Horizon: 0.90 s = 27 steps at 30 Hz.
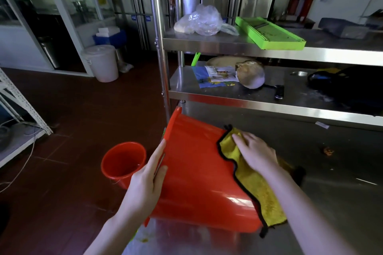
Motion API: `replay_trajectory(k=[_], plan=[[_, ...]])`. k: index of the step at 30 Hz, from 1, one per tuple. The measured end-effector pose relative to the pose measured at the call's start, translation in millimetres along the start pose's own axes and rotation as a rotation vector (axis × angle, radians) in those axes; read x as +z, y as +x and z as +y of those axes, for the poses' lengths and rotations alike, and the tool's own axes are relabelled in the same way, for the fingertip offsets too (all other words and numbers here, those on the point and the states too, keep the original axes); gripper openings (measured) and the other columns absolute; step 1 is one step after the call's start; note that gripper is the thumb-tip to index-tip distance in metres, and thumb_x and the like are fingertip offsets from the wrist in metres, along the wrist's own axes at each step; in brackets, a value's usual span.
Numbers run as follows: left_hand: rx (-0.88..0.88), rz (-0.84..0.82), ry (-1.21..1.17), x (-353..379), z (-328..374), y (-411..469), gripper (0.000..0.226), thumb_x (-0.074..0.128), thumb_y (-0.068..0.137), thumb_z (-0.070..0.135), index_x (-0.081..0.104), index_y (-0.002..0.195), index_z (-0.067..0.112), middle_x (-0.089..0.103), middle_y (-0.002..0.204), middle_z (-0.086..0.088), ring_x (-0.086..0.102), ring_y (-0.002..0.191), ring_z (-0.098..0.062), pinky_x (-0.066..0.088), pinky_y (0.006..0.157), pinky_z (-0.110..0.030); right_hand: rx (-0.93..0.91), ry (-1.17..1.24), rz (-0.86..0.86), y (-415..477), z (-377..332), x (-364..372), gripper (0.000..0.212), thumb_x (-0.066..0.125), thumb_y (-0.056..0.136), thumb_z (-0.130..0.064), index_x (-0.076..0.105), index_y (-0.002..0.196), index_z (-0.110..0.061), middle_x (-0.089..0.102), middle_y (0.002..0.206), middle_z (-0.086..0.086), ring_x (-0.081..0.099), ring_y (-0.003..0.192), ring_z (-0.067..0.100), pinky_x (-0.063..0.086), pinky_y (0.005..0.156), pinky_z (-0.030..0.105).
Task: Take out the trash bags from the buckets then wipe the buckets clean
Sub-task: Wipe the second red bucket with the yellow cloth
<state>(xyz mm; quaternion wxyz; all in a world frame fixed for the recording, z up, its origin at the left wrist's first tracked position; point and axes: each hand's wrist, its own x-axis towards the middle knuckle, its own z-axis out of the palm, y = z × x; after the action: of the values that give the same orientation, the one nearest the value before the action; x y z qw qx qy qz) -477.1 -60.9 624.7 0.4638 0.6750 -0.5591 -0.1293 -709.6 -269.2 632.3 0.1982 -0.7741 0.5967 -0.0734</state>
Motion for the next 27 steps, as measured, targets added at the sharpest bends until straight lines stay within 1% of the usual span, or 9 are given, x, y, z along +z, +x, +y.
replay_trajectory(k=[2,5,10,13,15,17,20,24,27], plan=[[0.018,0.015,-0.001,1,-1,-5,0.061,0.046,0.098,0.029,0.024,0.147,0.056,0.067,0.096,0.013,0.07,0.075,-0.011,0.06,0.075,-0.039,0.02,0.014,-0.057,8,-16,-4,0.075,0.009,0.086,-0.076,0.031,0.147,-0.038,0.023,0.158,-0.014,0.026,0.144,0.019,0.018,0.114,0.059],[0.034,0.038,-0.006,4,-1,-1,0.06,0.048,0.098,0.027,0.026,0.147,0.053,0.065,0.094,0.009,0.071,0.082,-0.014,0.06,0.078,-0.035,-0.221,-0.011,-0.003,-2,-77,13,0.072,0.011,0.089,-0.072,0.033,0.147,-0.035,0.018,0.159,-0.018,0.019,0.146,0.012,0.01,0.115,0.062],[-0.113,-0.025,-0.053,-15,0,23,0.038,0.033,0.095,0.06,0.034,0.134,0.062,0.065,0.063,-0.012,0.067,0.054,-0.013,0.05,0.049,-0.021,-0.582,-0.16,0.292,-54,-125,50,0.061,0.018,0.094,-0.06,0.033,0.147,-0.034,0.022,0.159,-0.01,0.015,0.148,0.019,0.015,0.111,0.067],[-0.229,0.042,0.13,-4,6,68,0.035,0.029,0.098,0.057,0.034,0.132,0.055,0.061,0.062,0.002,0.055,0.054,-0.004,0.038,0.048,-0.016,-0.634,-0.187,0.372,-76,-125,73,0.055,0.032,0.094,-0.058,0.037,0.145,-0.036,0.03,0.156,-0.01,0.019,0.148,0.022,0.017,0.11,0.068],[-0.296,0.094,0.221,7,12,90,0.045,0.028,0.099,0.054,0.032,0.143,0.043,0.061,0.082,0.011,0.048,0.056,0.0,0.033,0.049,-0.015,-0.681,-0.177,0.391,-83,-122,82,0.053,0.039,0.092,-0.058,0.04,0.141,-0.038,0.031,0.155,-0.011,0.02,0.147,0.021,0.017,0.11,0.068],[-0.248,0.123,0.165,12,17,92,0.041,0.032,0.102,0.046,0.037,0.142,0.039,0.064,0.083,0.012,0.058,0.057,-0.001,0.038,0.045,-0.012,-0.669,-0.184,0.388,-79,-114,78,0.055,0.037,0.092,-0.063,0.037,0.143,-0.04,0.029,0.157,-0.011,0.018,0.148,0.02,0.016,0.111,0.068],[-0.137,0.166,0.086,8,15,69,0.034,0.036,0.103,0.04,0.042,0.136,0.048,0.062,0.057,0.008,0.06,0.05,-0.002,0.04,0.043,-0.012,-0.564,-0.221,0.361,-67,-86,68,0.062,0.023,0.093,-0.07,0.021,0.149,-0.044,0.021,0.159,-0.012,0.013,0.149,0.016,0.015,0.113,0.064],[-0.109,0.206,0.041,12,6,34,0.038,0.034,0.1,0.046,0.037,0.136,0.056,0.054,0.05,0.007,0.046,0.035,-0.01,0.045,0.036,-0.032,-0.191,-0.138,0.309,-39,-30,41,0.069,0.007,0.087,-0.075,0.026,0.146,-0.046,0.026,0.156,-0.017,0.023,0.145,0.012,0.019,0.113,0.057],[-0.138,0.196,-0.029,14,2,19,0.04,0.034,0.097,0.049,0.036,0.136,0.061,0.051,0.049,0.004,0.046,0.036,-0.015,0.05,0.037,-0.045,-0.011,-0.028,0.112,-5,-12,15,0.077,0.0,0.084,-0.077,0.025,0.147,-0.043,0.023,0.157,-0.019,0.017,0.146,0.01,0.018,0.115,0.057]])
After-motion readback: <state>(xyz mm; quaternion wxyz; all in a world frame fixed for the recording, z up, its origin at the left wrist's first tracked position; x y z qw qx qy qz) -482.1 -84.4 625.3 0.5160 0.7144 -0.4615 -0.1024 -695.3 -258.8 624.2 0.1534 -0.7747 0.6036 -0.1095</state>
